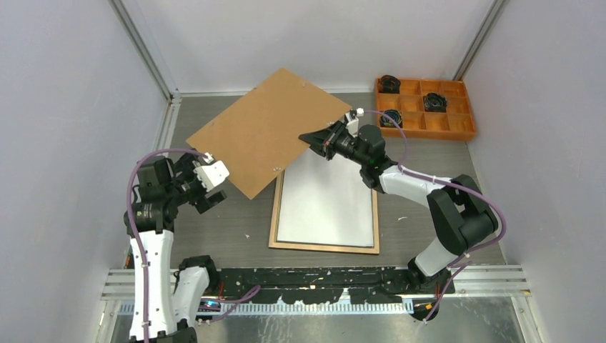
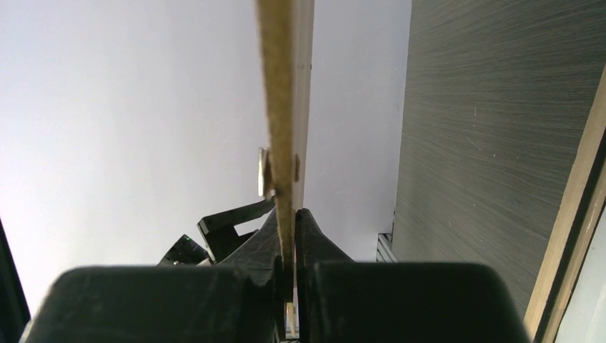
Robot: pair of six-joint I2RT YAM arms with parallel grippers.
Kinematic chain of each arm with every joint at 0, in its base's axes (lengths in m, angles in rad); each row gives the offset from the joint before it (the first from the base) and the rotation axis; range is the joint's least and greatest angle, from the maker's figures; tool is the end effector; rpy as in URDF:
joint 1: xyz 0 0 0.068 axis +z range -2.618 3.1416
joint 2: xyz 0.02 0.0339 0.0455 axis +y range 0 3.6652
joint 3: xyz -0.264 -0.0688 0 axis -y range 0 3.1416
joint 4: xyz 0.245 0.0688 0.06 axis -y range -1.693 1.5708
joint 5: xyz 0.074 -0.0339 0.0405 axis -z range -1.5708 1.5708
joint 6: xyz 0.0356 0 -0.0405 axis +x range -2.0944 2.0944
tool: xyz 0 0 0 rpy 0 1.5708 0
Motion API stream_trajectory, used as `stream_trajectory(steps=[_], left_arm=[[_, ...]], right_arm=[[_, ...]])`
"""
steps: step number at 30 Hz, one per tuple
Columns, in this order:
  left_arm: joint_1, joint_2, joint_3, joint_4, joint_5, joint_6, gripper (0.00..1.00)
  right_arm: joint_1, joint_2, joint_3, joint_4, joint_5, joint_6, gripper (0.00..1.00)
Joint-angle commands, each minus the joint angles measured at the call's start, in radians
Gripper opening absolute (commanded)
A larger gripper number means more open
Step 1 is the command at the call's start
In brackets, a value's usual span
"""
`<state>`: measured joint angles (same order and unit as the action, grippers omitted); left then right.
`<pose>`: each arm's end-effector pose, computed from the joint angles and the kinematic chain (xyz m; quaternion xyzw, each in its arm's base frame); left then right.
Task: Put the photo into the frame
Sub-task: Turn over the photo frame item at the center of the board.
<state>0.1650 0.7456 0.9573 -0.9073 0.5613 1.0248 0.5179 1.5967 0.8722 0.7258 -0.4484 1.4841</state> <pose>0.1342 0.0031 0.3360 0.4694 0.7422 0.0204 0.4778 0.3018 0.1897 0.2601 0.1807 0.6832 0.6656 0.2399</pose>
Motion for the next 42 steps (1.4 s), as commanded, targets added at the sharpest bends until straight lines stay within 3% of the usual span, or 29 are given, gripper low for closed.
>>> stream_trajectory(steps=[1,13,24,31,37,42], left_arm=[[-0.017,0.025,0.004,0.048,0.017,-0.032,0.99],[-0.058,0.122,0.004,0.098,-0.152,-0.068,0.96],[-0.058,0.08,0.002,-0.055,-0.113,0.025,1.0],[-0.054,0.141,0.126,-0.215,-0.042,0.064,1.0],[-0.036,0.179,0.136,-0.167,-0.082,0.111,1.0],[0.016,0.22,0.112,0.02,-0.16,0.074,0.99]], right_arm=[[0.022,-0.08,0.003,0.153,-0.015,0.025,0.01],[0.031,-0.194,-0.079,0.061,-0.095,-0.063,0.01],[-0.121,-0.406,-0.162,-0.161,-0.261,-0.151,0.01],[-0.181,-0.588,-0.198,-0.429,-0.425,-0.31,0.01],[-0.2,-0.72,-0.268,-0.539,-0.507,-0.374,0.01],[-0.201,-0.81,-0.315,-0.555,-0.554,-0.369,0.01]])
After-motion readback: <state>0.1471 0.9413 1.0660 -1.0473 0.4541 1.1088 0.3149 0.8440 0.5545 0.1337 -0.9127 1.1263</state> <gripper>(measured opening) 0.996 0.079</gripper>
